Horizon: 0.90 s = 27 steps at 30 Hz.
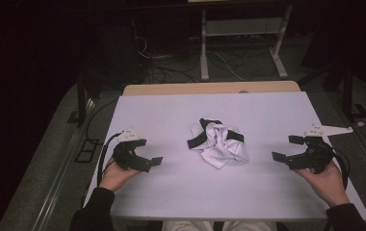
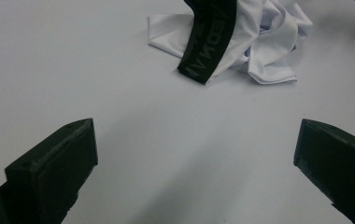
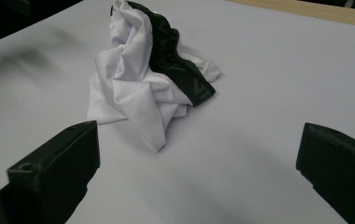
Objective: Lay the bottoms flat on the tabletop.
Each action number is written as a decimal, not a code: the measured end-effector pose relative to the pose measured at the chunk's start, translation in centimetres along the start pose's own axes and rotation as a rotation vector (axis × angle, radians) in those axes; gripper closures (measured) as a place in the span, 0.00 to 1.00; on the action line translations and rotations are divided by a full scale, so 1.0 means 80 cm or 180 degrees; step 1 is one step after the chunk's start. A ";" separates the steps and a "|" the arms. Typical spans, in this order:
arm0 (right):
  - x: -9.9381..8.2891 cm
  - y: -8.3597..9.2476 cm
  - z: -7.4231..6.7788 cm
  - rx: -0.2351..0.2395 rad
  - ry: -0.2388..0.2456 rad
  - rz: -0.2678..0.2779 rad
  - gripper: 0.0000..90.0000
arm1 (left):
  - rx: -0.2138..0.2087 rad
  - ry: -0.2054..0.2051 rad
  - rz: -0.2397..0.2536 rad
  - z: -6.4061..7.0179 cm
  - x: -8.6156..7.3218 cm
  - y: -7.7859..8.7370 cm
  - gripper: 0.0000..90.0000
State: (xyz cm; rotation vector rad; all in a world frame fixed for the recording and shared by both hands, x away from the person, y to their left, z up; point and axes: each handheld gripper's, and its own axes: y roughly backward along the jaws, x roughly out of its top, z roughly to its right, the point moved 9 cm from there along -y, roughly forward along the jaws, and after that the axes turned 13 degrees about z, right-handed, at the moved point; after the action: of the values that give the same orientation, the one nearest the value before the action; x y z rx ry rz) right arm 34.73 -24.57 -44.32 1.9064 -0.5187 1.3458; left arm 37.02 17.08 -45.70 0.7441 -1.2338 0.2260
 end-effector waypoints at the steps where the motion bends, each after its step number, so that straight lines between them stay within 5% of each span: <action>1: 0.001 -0.001 0.001 -0.0004 -0.0002 -0.0008 0.00 | 0.0000 0.0002 0.0003 0.000 0.001 -0.001 0.00; 17: 0.019 -0.024 0.008 0.0012 0.0072 -0.0085 0.00 | -0.0061 -0.0070 -0.0084 -0.008 0.025 -0.019 0.00; 27: 0.027 -0.048 0.015 0.0028 0.0097 -0.0141 0.00 | -0.0111 0.0009 -0.0085 -0.015 0.029 -0.038 0.00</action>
State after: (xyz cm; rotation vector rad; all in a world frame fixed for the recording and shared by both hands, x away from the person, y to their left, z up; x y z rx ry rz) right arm 38.95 -22.81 -43.83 1.8907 -0.4536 1.3485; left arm 40.38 15.06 -44.92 0.7295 -1.2215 0.1831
